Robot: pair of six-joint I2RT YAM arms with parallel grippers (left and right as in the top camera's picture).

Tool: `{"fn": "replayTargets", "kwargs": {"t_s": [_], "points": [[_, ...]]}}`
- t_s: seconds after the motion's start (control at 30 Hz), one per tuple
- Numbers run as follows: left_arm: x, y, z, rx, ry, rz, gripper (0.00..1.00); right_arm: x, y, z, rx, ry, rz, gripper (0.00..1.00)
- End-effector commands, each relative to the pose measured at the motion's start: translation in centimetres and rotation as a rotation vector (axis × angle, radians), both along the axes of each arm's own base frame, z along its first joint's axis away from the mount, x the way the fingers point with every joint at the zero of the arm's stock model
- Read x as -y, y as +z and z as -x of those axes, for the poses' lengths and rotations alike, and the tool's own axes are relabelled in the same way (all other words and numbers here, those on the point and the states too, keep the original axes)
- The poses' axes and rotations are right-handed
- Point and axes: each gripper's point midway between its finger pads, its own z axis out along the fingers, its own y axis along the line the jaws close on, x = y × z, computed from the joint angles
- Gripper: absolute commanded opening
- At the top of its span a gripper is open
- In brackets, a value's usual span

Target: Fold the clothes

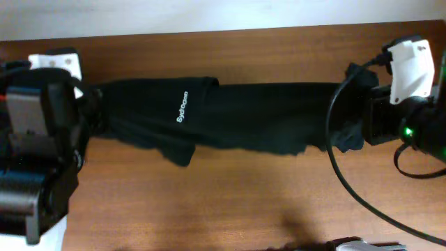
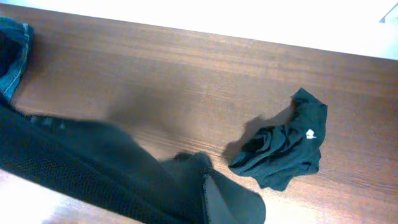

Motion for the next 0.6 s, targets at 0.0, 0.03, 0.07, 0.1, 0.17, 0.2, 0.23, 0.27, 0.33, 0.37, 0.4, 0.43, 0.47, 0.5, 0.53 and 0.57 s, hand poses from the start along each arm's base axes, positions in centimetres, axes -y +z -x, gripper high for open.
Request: {"fn": "replayTargets", "kwargs": {"t_s": [0.0,0.03,0.07,0.1,0.17,0.2,0.23,0.27,0.33,0.37,0.4,0.43,0.47,0.5,0.53,0.57], "points": [[0.4,-0.1,0.1,-0.005,-0.001,0.052,0.01,0.5,-1.6,-0.9,-0.066,-0.044,0.001,0.04],[0.6,-0.3,0.0,-0.016,-0.009,0.057,0.01,0.5,-2.2,-1.1,-0.088,-0.044,0.004,0.04],[0.7,-0.6,-0.2,-0.026,-0.011,0.057,0.01,0.5,-3.1,-1.2,-0.121,-0.044,0.008,0.04],[0.7,-1.0,-0.5,-0.04,-0.01,0.054,0.01,0.5,-4.0,-1.4,-0.152,-0.044,0.012,0.04],[0.9,-2.0,-1.6,-0.078,-0.009,0.05,0.01,0.4,-6.0,-2.2,-0.221,-0.044,0.022,0.04],[1.0,-2.5,-2.0,-0.092,-0.009,0.048,0.01,0.3,-6.7,-2.6,-0.242,-0.043,0.024,0.04],[1.1,-3.5,-2.9,-0.126,-0.007,0.043,0.01,0.2,-8.2,-3.7,-0.283,-0.043,0.03,0.04],[1.2,-4.3,-3.6,-0.153,-0.006,0.039,0.01,0.1,-8.9,-4.2,-0.3,-0.043,0.032,0.04],[1.4,-6.6,-5.3,-0.226,-0.004,0.029,0.01,-0.1,-11.3,-6.2,-0.355,-0.04,0.041,0.04],[1.5,-7.6,-6.0,-0.254,-0.003,0.025,0.01,-0.1,-12.2,-6.9,-0.374,-0.04,0.043,0.04],[1.7,-8.9,-6.9,-0.293,-0.002,0.019,0.01,-0.2,-13.2,-7.8,-0.396,-0.039,0.046,0.04],[1.8,-10.2,-7.8,-0.325,-0.001,0.014,0.01,-0.3,-14.3,-8.6,-0.416,-0.034,0.053,0.04],[2.0,-12.2,-9.3,-0.372,0.001,0.007,0.01,-0.5,-16.0,-10.1,-0.449,-0.034,0.057,0.04],[2.2,-13.8,-10.4,-0.402,0.001,0.003,0.01,-0.6,-17.4,-11.3,-0.472,-0.029,0.062,0.04],[2.3,-15.1,-11.3,-0.424,0.002,0.0,0.01,-0.7,-18.0,-11.9,-0.481,-0.023,0.067,0.04],[2.5,-16.5,-12.4,-0.445,0.003,-0.004,0.01,-0.7,-18.9,-12.7,-0.492,-0.018,0.072,0.04]]}}
